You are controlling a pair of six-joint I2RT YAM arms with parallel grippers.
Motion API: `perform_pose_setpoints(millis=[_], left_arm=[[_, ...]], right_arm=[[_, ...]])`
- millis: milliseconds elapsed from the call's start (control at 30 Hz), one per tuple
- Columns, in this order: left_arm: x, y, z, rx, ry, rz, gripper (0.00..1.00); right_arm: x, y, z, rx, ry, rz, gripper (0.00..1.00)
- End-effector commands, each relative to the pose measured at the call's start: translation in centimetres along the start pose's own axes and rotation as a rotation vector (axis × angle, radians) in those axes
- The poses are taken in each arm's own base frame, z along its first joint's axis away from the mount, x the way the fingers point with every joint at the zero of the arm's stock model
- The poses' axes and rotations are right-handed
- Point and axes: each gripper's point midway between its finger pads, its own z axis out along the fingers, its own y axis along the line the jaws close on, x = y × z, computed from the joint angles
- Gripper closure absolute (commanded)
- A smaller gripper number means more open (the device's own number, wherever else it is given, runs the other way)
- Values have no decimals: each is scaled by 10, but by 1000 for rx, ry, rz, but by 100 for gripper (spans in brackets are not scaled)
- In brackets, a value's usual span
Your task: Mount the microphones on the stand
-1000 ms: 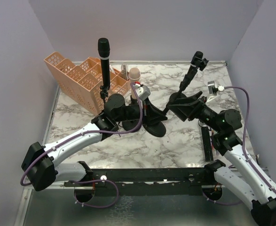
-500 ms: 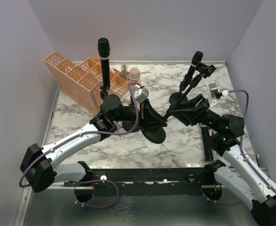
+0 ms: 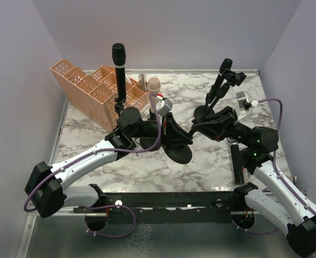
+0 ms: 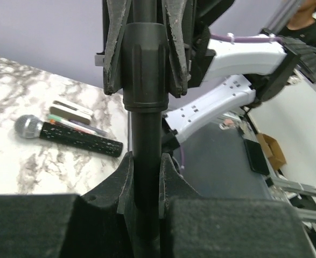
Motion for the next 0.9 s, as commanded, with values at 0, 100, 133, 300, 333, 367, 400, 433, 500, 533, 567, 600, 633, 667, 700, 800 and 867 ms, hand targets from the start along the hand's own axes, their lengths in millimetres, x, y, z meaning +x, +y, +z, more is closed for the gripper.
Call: perform_pose_setpoints(millis=[0,100,133,300,333,367,400,433,500,533,567,600,633,667,700,800,867], left_arm=[[-32,24,1,-169,-124,131,100],[-32,65,-7,-366,-138,172,100],[-33,78,-10,-430,-143,192,100],[-31,115,-20,-606,-117,378,100],[-30,118,-20,-625,-107,422,100],[-28,121,-20,-651,-97,457,100],[-26,124,-19,-678,-90,473,100],[-24,127,-20,-699,-77,501,100],[-19,130,-17,-715,-62,512,100],[-16,129,-15,-706,-57,508,100],[-14,128,-12,-692,-55,498,100],[-11,127,-11,-678,-53,480,100],[-9,124,-10,-661,-52,472,100],[-7,119,-8,-640,-57,450,100],[-7,114,-7,-617,-63,431,100],[-9,93,-6,-536,-88,377,100],[-11,76,-4,-460,-99,340,100]], right_arm=[[-9,-32,2,181,-28,0,99],[-11,-67,1,342,-28,-2,99],[-11,-79,0,393,-27,5,99],[-15,-142,-10,726,-46,136,99],[-14,-152,-14,789,-49,163,99],[-13,-160,-18,842,-51,181,99],[-13,-167,-23,897,-53,200,99],[-13,-176,-30,966,-63,209,99],[-10,-185,-41,1058,-51,219,99],[-10,-185,-43,1065,-41,204,99],[-14,-183,-40,1039,-43,180,98],[-17,-175,-33,980,-38,162,89],[-18,-167,-29,934,-32,140,75],[-25,-157,-23,866,-43,94,59],[-27,-147,-19,810,-42,64,46],[-29,-125,-15,711,-46,32,29],[-25,-112,-14,652,-50,41,28]])
